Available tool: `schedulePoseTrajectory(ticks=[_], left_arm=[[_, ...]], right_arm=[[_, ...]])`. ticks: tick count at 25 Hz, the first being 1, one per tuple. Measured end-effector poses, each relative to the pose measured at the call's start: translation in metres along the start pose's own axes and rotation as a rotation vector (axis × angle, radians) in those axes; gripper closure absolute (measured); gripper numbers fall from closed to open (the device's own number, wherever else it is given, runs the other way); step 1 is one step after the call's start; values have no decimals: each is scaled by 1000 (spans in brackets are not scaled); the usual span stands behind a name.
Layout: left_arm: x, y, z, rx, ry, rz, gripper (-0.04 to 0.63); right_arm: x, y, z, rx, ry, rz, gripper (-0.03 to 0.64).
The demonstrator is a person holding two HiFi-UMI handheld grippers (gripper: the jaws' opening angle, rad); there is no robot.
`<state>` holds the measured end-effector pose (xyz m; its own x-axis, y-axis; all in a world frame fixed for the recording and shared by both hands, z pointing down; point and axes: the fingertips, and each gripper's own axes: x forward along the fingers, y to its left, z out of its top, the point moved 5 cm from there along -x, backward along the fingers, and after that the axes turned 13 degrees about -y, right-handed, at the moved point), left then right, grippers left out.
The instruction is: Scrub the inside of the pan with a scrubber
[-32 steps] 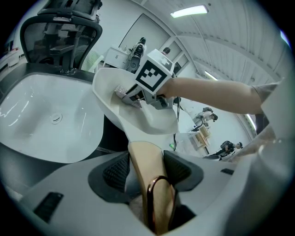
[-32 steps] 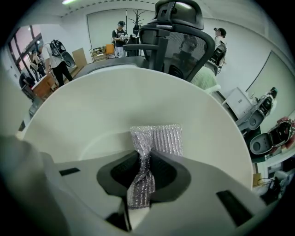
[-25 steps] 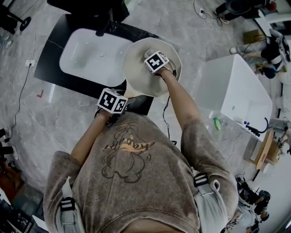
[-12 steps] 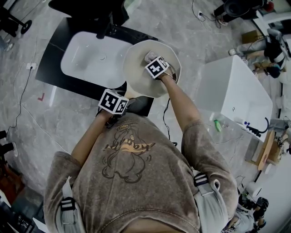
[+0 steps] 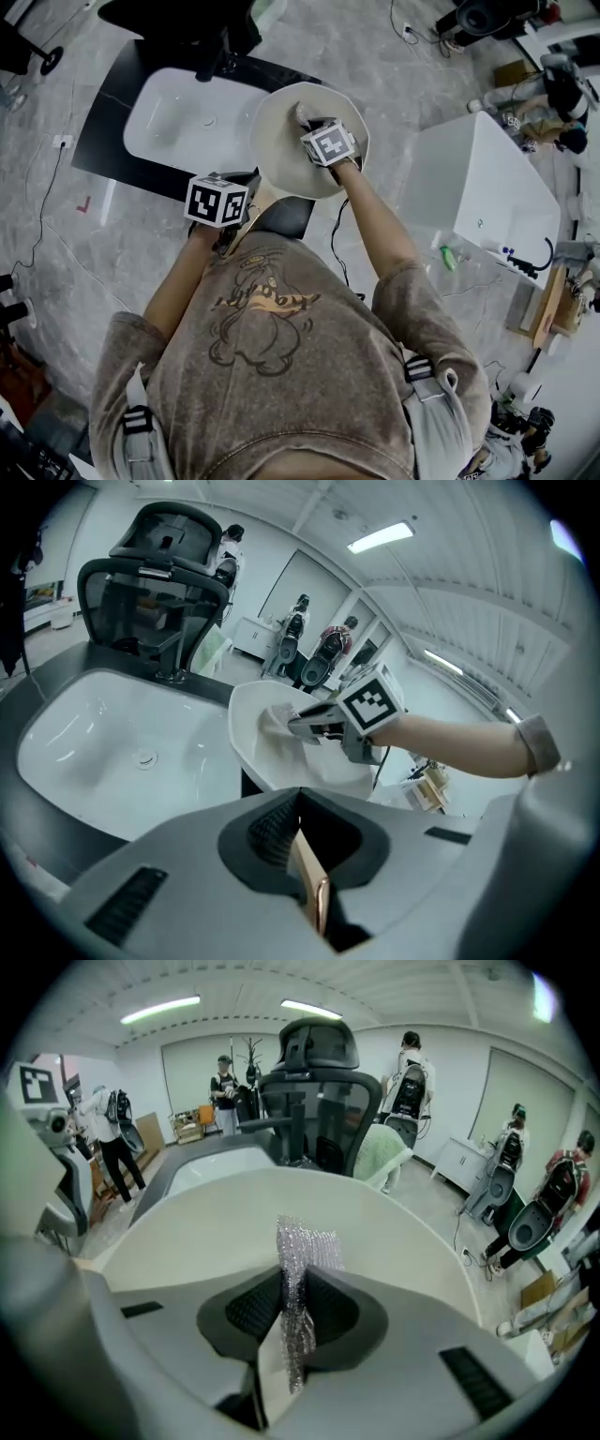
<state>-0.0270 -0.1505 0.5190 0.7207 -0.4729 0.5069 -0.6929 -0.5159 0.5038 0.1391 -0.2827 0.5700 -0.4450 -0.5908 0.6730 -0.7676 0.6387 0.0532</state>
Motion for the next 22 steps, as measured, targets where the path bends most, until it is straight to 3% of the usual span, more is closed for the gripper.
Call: schedulePoseTrajectory(ticks=[5,11,22], left_arm=[[-1,-4,19,37,-55,7,578],[-7,-17,48,105,-197,-27,578],[-35,-26,93,267,-481,38,578]], right_arm=[[-37,2,16,80,-148,-34,535],[-86,23,29,201,-346,-45,535],[-166,68,57,250,-650,-103,535]])
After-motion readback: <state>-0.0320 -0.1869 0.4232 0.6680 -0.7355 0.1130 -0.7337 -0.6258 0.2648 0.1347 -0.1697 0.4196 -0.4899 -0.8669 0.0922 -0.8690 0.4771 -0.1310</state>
